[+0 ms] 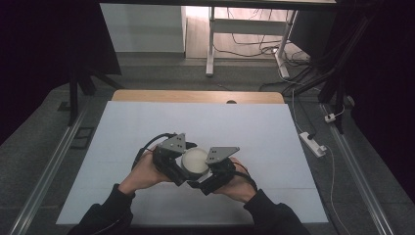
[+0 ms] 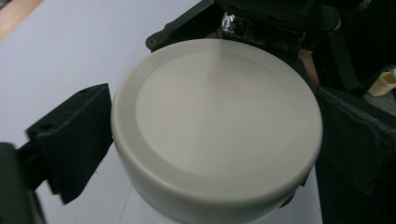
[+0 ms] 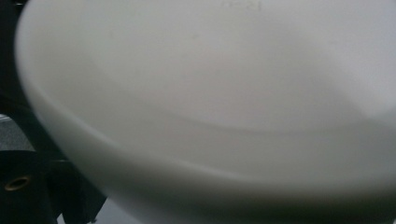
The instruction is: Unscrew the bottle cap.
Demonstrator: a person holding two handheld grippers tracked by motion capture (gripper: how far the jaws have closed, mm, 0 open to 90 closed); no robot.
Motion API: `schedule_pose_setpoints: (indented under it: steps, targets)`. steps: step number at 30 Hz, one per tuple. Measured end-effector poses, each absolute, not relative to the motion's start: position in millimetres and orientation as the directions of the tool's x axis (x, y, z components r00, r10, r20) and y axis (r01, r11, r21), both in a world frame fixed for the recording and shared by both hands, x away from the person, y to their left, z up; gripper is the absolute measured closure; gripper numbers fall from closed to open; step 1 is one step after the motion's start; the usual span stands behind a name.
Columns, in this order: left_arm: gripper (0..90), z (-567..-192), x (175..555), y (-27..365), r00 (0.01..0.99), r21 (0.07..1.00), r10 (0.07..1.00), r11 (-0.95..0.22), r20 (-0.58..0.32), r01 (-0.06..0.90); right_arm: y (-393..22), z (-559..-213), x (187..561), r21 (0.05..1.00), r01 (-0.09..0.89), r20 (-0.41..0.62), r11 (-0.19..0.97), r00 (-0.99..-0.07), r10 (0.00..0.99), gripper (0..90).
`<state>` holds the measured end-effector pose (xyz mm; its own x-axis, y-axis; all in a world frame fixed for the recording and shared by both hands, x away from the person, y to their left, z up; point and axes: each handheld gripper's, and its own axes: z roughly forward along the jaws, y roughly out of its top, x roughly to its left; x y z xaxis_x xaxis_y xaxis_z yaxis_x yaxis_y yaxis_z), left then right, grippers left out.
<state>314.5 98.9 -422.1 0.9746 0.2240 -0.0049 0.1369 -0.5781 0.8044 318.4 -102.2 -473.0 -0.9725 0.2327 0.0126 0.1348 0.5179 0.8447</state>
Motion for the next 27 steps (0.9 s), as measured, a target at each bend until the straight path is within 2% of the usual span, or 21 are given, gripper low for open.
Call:
schedule_pose_setpoints:
  steps: [4, 10, 17, 27]
  targets:
    - [7.5, -423.3, 314.1, 99.2, 0.975, 0.810, 0.221, -0.572, -0.002, 0.132, -102.1, -472.6, 317.8, 0.844, 0.131, 0.011, 0.520, -0.974, 0.227, 6.8]
    - [7.8, -425.3, 313.8, 95.0, 0.957, 0.809, 0.291, -0.562, 0.001, 0.171, -102.9, -473.9, 320.3, 0.840, 0.151, 0.001, 0.522, -0.961, 0.276, 6.8]
    - [7.8, -428.3, 311.7, 85.5, 0.907, 0.807, 0.421, -0.535, -0.002, 0.250, -103.4, -475.9, 322.9, 0.833, 0.183, -0.012, 0.522, -0.937, 0.348, 6.8]
    - [7.8, -429.9, 308.4, 77.5, 0.866, 0.800, 0.500, -0.528, 0.024, 0.283, -103.3, -478.9, 325.2, 0.826, 0.217, -0.010, 0.521, -0.917, 0.399, 6.8]
